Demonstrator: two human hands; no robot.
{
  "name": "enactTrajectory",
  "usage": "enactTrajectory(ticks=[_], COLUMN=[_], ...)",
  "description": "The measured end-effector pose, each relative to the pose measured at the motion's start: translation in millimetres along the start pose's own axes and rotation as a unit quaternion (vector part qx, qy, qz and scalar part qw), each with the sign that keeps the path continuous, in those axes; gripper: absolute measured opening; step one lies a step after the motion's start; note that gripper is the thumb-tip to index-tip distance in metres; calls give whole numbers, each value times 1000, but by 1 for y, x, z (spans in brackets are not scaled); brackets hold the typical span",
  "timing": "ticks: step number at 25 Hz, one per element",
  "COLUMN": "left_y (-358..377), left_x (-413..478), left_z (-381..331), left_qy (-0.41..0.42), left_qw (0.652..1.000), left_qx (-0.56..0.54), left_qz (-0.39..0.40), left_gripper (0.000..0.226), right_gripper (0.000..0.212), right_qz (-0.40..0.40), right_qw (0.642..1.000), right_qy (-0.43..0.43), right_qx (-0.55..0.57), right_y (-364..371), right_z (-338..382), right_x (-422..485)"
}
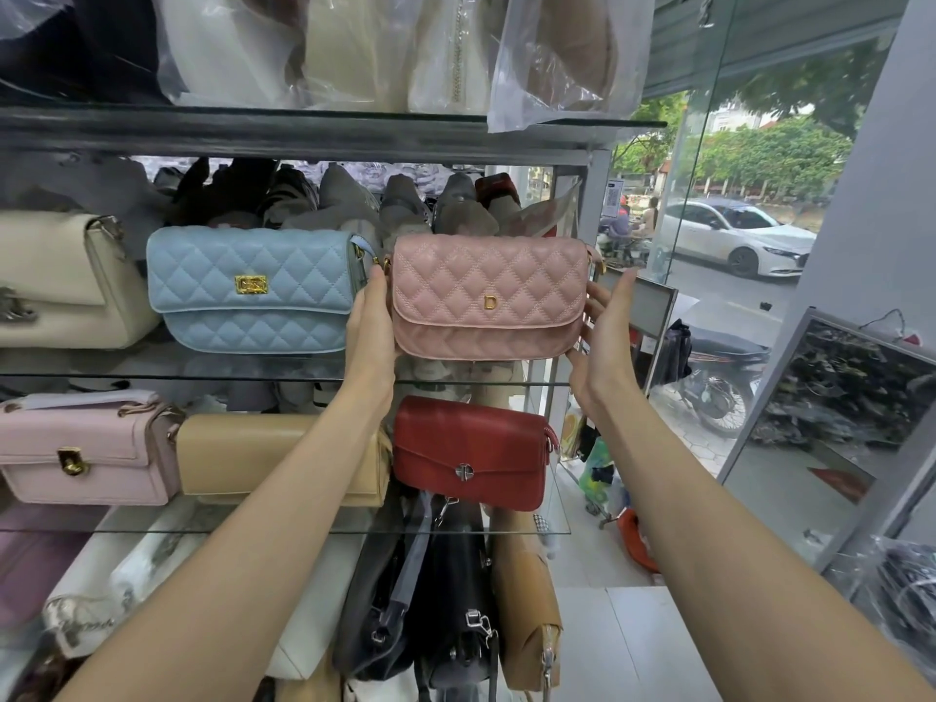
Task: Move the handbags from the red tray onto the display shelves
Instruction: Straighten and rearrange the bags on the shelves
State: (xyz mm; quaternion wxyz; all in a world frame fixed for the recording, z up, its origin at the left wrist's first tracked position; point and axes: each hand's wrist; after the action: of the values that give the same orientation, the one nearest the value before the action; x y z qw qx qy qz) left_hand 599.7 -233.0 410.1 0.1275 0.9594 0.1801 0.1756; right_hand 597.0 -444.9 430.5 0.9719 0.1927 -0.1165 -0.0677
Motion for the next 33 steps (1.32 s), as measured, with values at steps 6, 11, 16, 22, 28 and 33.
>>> enactTrajectory(ticks=[6, 11, 16, 22, 28, 33], left_y=[0, -1, -12, -17, -5, 0], left_x=[-2, -57, -91, -89, -80, -72], left_z=[-2, 6, 66, 130, 134, 136], left_qy=[-3, 130, 8, -184, -224, -219], left_qw=[1000, 976, 982, 968, 958, 958], left_qx=[24, 98, 135, 134, 62, 45], left_qz=[5, -142, -133, -104, -165, -178], left_gripper=[72, 14, 18, 66, 74, 76], right_gripper=[54, 37, 35, 44, 53, 47], right_qz=[3, -187, -268, -81, -31, -35], right_qw=[1000, 977, 961, 967, 969, 969], right_qy=[8, -62, 23, 182, 189, 193], right_qx=[-3, -83, -58, -161, -157, -147], right_y=[-4, -15, -47, -71, -65, -64], right_z=[-3, -26, -78, -148, -153, -161], right_x=[4, -16, -29, -40, -47, -36])
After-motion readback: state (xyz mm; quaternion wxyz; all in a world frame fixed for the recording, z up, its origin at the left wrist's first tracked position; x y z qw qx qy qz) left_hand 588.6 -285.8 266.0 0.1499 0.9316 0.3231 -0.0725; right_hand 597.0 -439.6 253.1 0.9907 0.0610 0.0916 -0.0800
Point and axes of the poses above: each hand's wrist, its own x-axis towards the middle knuckle, its own y-axis out of the palm, z = x × y, and after that the axes turned 2 degrees about y, right-handed
